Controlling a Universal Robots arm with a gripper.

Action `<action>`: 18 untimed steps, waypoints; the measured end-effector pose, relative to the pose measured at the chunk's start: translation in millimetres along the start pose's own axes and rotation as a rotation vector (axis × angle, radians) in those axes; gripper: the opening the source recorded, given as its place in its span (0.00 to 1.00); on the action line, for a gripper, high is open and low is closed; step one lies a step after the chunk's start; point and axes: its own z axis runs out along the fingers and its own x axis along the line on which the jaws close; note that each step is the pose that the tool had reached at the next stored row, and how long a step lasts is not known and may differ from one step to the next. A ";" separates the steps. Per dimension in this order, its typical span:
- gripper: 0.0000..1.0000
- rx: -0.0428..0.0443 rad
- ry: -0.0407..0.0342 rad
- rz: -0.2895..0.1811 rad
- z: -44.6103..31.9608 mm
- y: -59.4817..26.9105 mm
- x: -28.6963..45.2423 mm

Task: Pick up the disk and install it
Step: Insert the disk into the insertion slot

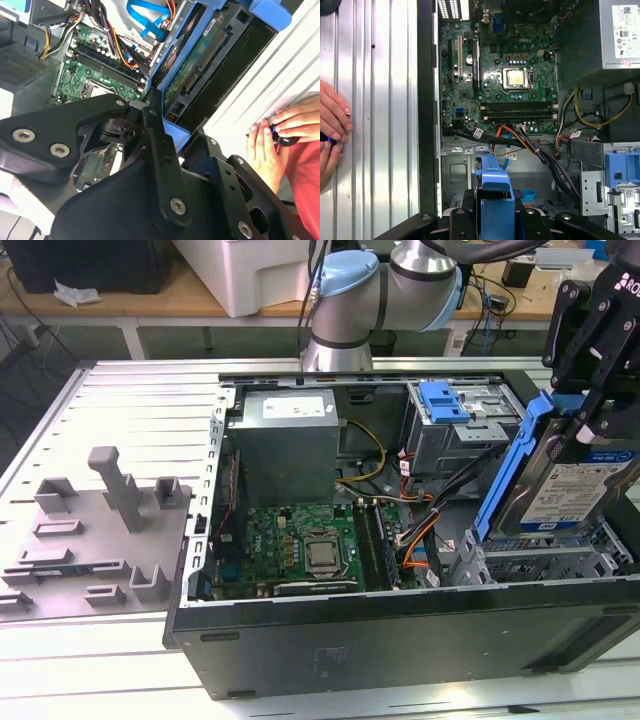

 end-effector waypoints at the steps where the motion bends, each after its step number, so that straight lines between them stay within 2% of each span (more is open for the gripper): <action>1: 0.37 0.0000 0.0001 0.000 0.5 0.0 0.0; 18: 0.37 0.0000 0.0001 0.000 9.0 -0.5 0.0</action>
